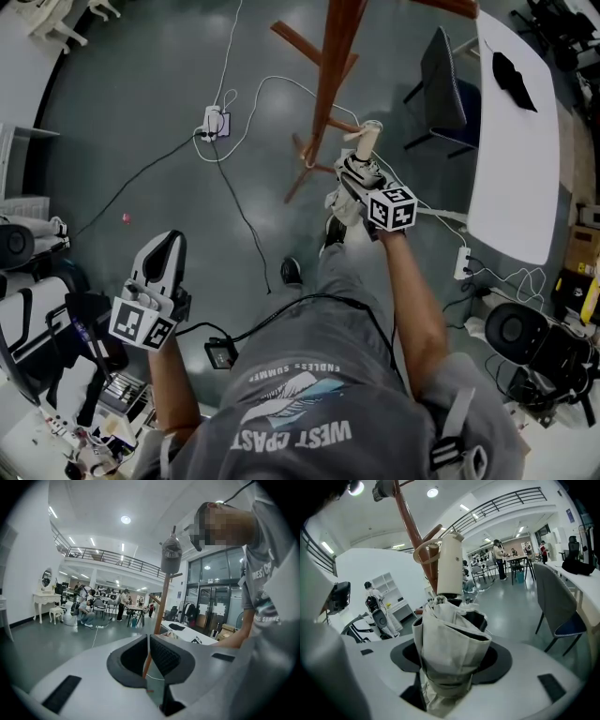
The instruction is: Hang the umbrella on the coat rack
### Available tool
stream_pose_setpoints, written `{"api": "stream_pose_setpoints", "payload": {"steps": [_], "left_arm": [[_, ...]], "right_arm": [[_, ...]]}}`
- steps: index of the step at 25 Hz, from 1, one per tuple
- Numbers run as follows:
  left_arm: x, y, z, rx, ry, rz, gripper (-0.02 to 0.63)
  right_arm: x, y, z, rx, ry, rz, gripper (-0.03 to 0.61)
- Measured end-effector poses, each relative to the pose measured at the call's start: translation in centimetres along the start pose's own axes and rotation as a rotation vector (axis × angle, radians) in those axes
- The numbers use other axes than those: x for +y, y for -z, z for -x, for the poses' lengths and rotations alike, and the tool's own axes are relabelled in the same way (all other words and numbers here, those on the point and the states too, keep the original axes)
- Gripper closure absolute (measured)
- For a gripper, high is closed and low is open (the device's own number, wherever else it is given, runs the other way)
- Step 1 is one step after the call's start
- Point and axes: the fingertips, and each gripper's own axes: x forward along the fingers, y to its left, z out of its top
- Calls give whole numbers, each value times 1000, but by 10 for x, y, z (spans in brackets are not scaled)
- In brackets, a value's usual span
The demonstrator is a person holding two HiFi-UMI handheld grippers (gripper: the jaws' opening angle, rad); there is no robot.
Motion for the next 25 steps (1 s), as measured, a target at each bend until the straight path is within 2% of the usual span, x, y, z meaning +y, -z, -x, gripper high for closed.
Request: {"api": "stream_pose_setpoints", "payload": {"steps": [7,11,18,25], "left_arm": [[-5,2,-5,0,4,3,583],[-7,2,-6,3,7,2,583],[-19,-4,-2,-4,-2,-15,583],[-21,-19,-25,-47,14,-38,583]], "right_arm": [[-20,2,-4,79,51,65,298],[-25,10,-9,115,54,56,298],[-19,39,-8,159,26,34,298],[-38,58,-14,245,17,41,296]]}}
